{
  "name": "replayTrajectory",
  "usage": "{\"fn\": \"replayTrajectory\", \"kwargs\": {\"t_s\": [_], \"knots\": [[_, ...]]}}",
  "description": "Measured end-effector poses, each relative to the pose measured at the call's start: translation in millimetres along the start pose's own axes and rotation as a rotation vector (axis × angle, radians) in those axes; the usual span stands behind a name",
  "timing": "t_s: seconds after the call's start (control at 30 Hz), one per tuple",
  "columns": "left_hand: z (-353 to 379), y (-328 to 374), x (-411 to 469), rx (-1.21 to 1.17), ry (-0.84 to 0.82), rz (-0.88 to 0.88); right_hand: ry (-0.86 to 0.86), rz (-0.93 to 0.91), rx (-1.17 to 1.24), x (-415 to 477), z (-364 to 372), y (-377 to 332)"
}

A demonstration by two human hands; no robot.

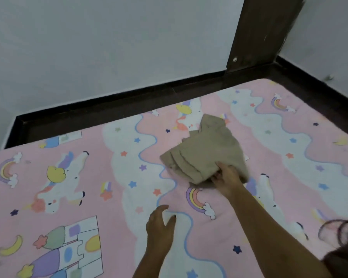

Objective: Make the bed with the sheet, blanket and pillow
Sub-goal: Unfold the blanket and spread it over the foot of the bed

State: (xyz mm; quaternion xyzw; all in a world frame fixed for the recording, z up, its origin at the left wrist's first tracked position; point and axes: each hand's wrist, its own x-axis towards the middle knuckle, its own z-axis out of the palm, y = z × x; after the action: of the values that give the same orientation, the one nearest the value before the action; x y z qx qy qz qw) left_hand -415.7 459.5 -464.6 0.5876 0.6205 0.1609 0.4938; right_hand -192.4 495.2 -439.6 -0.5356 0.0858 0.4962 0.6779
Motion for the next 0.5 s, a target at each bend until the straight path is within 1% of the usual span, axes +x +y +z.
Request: {"fn": "replayTrajectory", "kwargs": {"t_s": [0.1,0.13,0.2,0.27,0.3,0.33,0.4,0.47,0.5], "knots": [[-21.2,49.1,-27.8,-0.442,-0.138,-0.241,-0.181,-0.013,0.131,-74.0,38.4,-19.6],[-30.7,61.5,-38.1,-0.564,-0.180,-0.293,-0.249,-0.014,0.163,-104.3,48.4,-23.2],[-46.6,74.8,-54.8,-0.735,-0.226,-0.323,-0.383,-0.024,0.158,-162.0,65.3,-23.0],[-73.1,89.7,-75.4,-0.892,-0.258,-0.267,-0.491,-0.044,0.097,-219.7,76.1,-18.3],[-89.2,97.8,-86.0,-0.976,-0.261,-0.211,-0.547,-0.070,0.034,-245.9,80.2,-15.4],[-106.9,106.7,-99.5,-1.067,-0.259,-0.142,-0.602,-0.110,-0.053,-268.1,83.8,-12.8],[-139.1,121.2,-123.6,-1.221,-0.234,-0.034,-0.711,-0.222,-0.310,-301.9,87.2,-10.6],[-166.9,135.9,-144.8,-1.283,-0.212,0.023,-0.762,-0.315,-0.531,-325.7,88.8,-12.7],[-179.6,143.2,-156.7,-1.283,-0.196,0.038,-0.754,-0.343,-0.591,-340.0,88.0,-13.2]]}}
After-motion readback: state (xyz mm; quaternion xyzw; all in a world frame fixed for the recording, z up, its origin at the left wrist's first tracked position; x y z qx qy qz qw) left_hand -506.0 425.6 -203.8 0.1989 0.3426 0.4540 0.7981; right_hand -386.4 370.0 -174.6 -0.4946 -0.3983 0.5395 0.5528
